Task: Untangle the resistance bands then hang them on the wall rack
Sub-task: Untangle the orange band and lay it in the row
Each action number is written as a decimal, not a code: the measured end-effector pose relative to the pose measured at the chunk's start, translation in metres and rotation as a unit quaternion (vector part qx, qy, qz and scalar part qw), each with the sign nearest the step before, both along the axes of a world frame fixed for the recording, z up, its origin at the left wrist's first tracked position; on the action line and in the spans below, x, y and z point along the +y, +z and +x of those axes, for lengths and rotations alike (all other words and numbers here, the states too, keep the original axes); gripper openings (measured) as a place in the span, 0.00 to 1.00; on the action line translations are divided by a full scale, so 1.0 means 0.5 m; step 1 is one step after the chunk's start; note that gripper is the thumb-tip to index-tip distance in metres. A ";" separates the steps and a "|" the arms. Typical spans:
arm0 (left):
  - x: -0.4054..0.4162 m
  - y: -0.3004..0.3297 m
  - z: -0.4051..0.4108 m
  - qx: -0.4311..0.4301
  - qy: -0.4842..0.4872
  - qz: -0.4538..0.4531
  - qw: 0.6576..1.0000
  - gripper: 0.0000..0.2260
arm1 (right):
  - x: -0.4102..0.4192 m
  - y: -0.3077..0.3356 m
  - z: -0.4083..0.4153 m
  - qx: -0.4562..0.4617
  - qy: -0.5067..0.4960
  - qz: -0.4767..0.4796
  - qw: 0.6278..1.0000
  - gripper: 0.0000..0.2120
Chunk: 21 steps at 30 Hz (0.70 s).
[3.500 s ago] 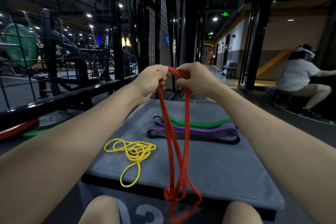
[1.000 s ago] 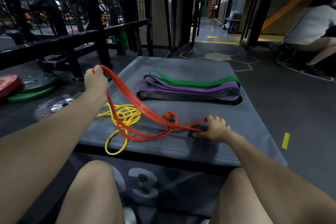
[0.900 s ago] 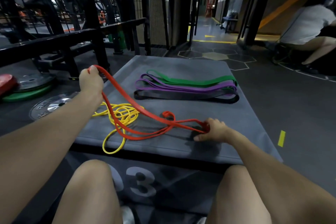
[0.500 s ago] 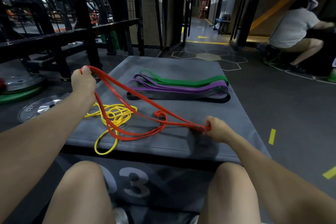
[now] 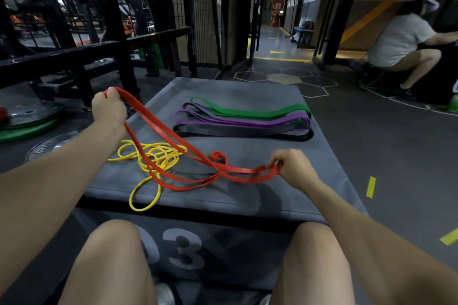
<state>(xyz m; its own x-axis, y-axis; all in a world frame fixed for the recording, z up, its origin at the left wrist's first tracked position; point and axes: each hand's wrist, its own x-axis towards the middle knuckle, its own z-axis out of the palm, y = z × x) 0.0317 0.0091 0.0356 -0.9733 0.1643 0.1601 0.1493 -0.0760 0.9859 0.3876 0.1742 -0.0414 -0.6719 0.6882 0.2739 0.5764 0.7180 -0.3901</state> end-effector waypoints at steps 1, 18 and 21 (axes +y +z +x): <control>-0.002 0.007 0.002 0.003 -0.002 0.002 1.000 0.11 | 0.000 -0.002 -0.003 -0.069 0.038 0.035 0.996 0.10; -0.027 0.194 0.127 0.164 -0.313 -0.059 0.934 0.13 | -0.020 0.189 -0.071 -0.192 0.111 0.051 0.974 0.19; -0.020 0.254 0.176 0.200 -0.359 -0.087 0.907 0.13 | -0.079 0.311 -0.135 -0.031 0.139 0.086 0.986 0.14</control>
